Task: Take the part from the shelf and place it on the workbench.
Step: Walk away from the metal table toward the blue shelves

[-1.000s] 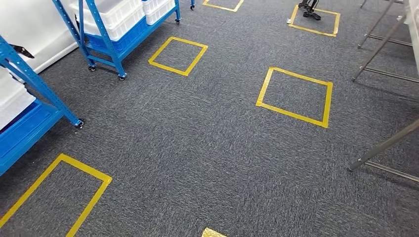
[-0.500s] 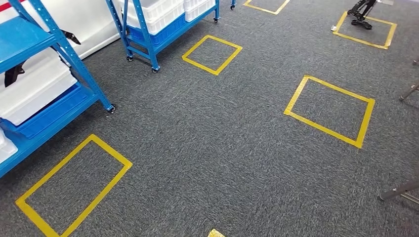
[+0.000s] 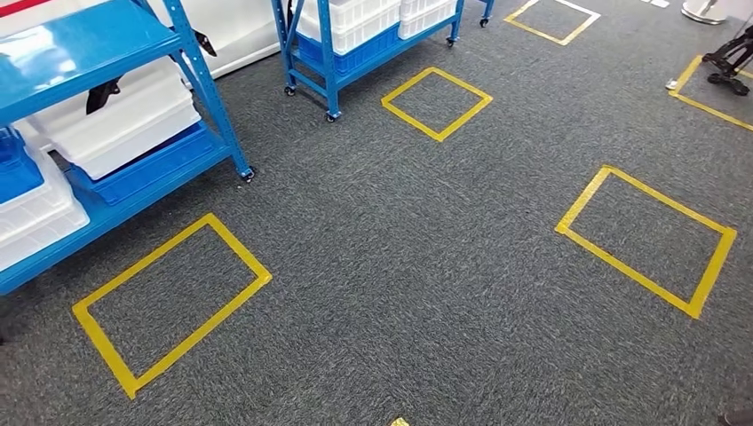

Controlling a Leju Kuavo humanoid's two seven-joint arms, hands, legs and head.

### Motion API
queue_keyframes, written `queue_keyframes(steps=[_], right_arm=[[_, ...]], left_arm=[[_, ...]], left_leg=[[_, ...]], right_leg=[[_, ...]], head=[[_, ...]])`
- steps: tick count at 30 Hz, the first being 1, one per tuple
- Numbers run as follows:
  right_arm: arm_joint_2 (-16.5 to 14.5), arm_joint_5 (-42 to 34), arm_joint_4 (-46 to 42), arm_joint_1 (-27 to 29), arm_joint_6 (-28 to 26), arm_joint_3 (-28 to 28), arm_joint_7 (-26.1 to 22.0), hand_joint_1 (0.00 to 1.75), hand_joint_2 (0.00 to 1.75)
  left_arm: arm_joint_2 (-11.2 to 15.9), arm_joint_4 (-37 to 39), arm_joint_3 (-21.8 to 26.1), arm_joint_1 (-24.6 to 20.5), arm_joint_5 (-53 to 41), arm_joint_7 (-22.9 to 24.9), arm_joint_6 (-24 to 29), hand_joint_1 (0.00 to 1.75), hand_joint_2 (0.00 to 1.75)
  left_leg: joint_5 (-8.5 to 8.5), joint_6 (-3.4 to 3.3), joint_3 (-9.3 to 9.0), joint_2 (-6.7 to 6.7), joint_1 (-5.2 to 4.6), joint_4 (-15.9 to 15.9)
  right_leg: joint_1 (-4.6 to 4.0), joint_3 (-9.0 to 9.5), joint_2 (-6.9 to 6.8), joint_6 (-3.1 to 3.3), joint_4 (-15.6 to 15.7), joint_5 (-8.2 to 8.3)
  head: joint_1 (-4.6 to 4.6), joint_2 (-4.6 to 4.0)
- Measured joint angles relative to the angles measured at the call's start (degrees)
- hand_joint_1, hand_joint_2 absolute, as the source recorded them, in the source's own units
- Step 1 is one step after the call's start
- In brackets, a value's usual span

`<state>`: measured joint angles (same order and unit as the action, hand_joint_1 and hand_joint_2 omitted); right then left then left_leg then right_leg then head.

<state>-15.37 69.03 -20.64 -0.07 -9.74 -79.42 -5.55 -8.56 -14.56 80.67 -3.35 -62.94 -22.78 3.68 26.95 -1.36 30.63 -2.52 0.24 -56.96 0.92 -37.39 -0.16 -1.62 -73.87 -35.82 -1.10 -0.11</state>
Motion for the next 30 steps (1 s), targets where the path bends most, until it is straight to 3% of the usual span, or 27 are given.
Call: queue_keyframes(steps=[1,3,5,6,8,10,12,14,15,17,19,21,23,25,27,29,30], right_arm=[[0.0,0.1,-0.1,0.0,0.1,-0.1,0.0,0.00,0.00],[0.0,0.3,-0.3,0.1,0.3,-0.2,0.0,0.00,0.00],[0.0,0.4,-0.4,0.1,0.4,-0.5,0.0,0.00,0.00],[-0.1,0.4,-0.5,0.1,0.5,-0.6,0.0,0.00,0.00],[-0.2,0.5,-0.6,0.0,0.5,-0.8,0.0,0.00,0.00],[-0.4,0.7,-0.8,0.1,0.5,-1.0,0.0,0.00,0.00],[-0.6,0.8,-1.0,0.2,0.6,-1.2,0.0,0.00,0.00],[-0.7,1.1,-1.1,0.2,0.7,-1.4,0.0,0.00,0.00],[-0.7,1.2,-1.2,0.1,0.7,-1.5,0.0,0.00,0.00],[-0.8,1.3,-1.3,0.0,0.7,-1.6,0.0,0.00,0.00],[-1.0,1.4,-1.3,0.0,0.7,-1.6,0.0,0.00,0.00],[-1.1,1.4,-1.4,-0.2,0.7,-1.7,-0.1,0.00,0.00],[-1.3,1.5,-1.5,-0.5,0.6,-2.0,-0.2,0.00,0.00],[-1.4,1.5,-1.6,-0.7,0.6,-2.2,-0.3,0.00,0.00],[-1.5,1.6,-1.7,-0.6,0.6,-2.5,-0.5,0.00,0.00],[-1.5,1.7,-1.8,-0.5,0.6,-2.6,-0.6,0.00,0.00],[-1.5,1.7,-1.8,-0.4,0.6,-2.6,-0.6,0.00,0.00]], left_arm=[[0.0,0.0,0.0,0.0,0.0,0.1,0.0,0.00,0.00],[-0.2,0.0,0.0,0.0,-0.1,0.2,0.2,0.00,0.00],[-0.2,0.0,0.0,-0.1,-0.2,0.3,0.4,0.00,0.00],[-0.2,0.0,0.0,-0.1,-0.2,0.3,0.6,0.00,0.00],[-0.3,0.0,0.0,0.1,-0.3,0.3,0.8,0.00,0.00],[-0.3,0.0,0.0,0.1,-0.5,0.4,0.9,0.00,0.00],[-0.3,0.0,0.0,-0.1,-0.7,0.4,1.1,0.00,0.00],[-0.3,0.0,0.0,-0.1,-0.9,0.3,1.7,0.00,0.00],[-0.3,0.0,0.0,-0.1,-1.0,0.3,1.9,0.00,0.00],[-0.3,0.0,0.0,0.1,-1.1,0.2,2.1,0.00,0.00],[-0.3,0.0,-0.1,0.0,-1.2,0.0,2.5,0.00,0.00],[-0.3,0.0,-0.1,-0.1,-1.4,-0.7,3.2,0.00,0.00],[-0.3,0.0,-0.2,0.1,-1.7,-1.5,3.8,0.00,0.00],[-0.4,0.0,-0.3,0.2,-1.8,-2.1,4.2,0.00,0.00],[-0.4,0.0,-0.4,0.0,-1.9,-2.4,4.4,0.00,0.00],[-0.5,0.0,-0.4,-0.1,-1.9,-2.5,4.5,0.00,0.00],[-0.5,0.0,-0.5,0.0,-1.9,-2.5,4.5,0.00,0.00]], left_leg=[[0.06,0.09,-0.10,-0.82,0.03,-0.1],[0.33,0.52,-0.02,-2.36,0.01,-0.5],[0.50,1.24,0.47,-3.72,0.00,-0.9],[0.47,1.65,0.77,-4.37,0.05,-1.0],[0.44,2.41,1.07,-5.05,0.29,-1.1],[2.08,2.93,2.27,-2.60,0.27,-3.6],[5.64,3.29,5.54,0.73,0.29,-10.3],[7.84,3.58,8.65,1.78,0.43,-16.5],[7.39,3.64,8.88,2.00,0.46,-17.0],[3.79,3.49,5.91,2.90,0.44,-11.4],[1.00,2.85,2.05,5.03,0.10,-4.0],[0.65,2.08,0.95,5.91,-0.36,-1.4],[0.39,1.33,0.95,4.83,-0.37,-1.0],[-0.10,0.58,0.62,3.83,-0.10,-0.4],[-0.44,0.07,0.59,2.76,0.01,-0.1],[-0.53,-0.12,0.74,1.38,-0.07,-0.2],[-0.53,-0.12,0.71,0.62,-0.10,-0.2]], right_leg=[[0.09,0.91,0.23,0.01,2.4,2.02],[0.43,4.08,2.89,0.07,10.1,6.12],[0.62,5.81,5.44,0.21,14.5,7.49],[0.53,5.89,5.65,0.39,14.8,7.26],[0.50,6.09,4.14,1.04,15.1,7.40],[0.60,6.41,2.43,1.85,15.7,7.55],[0.38,6.53,0.59,2.34,15.8,7.46],[0.13,6.55,-1.27,2.51,15.8,7.28],[0.08,6.62,-2.10,2.51,15.7,7.17],[0.03,6.99,-3.56,2.33,15.6,6.85],[-0.17,7.42,-4.74,1.86,15.6,6.46],[-0.34,7.70,-5.63,1.27,15.6,6.21],[-0.25,8.07,-6.08,0.58,15.6,6.05],[-0.06,7.62,-3.98,-0.07,14.0,4.69],[0.10,4.71,-0.97,-0.41,7.9,1.24],[0.16,1.01,-0.04,-0.57,0.9,-1.26],[0.16,0.15,0.03,-0.59,-0.3,-0.90]], head=[[0.00,0.00],[0.02,0.00],[-0.03,0.00],[-0.05,0.00],[-0.05,0.00],[-0.26,0.00],[-0.48,0.00],[-0.49,-0.01],[-0.49,-0.01],[-0.49,0.00],[-0.46,0.00],[-0.40,0.00],[-0.41,0.00],[-0.37,0.00],[-0.30,0.00],[-0.30,0.00],[-0.29,0.00]])
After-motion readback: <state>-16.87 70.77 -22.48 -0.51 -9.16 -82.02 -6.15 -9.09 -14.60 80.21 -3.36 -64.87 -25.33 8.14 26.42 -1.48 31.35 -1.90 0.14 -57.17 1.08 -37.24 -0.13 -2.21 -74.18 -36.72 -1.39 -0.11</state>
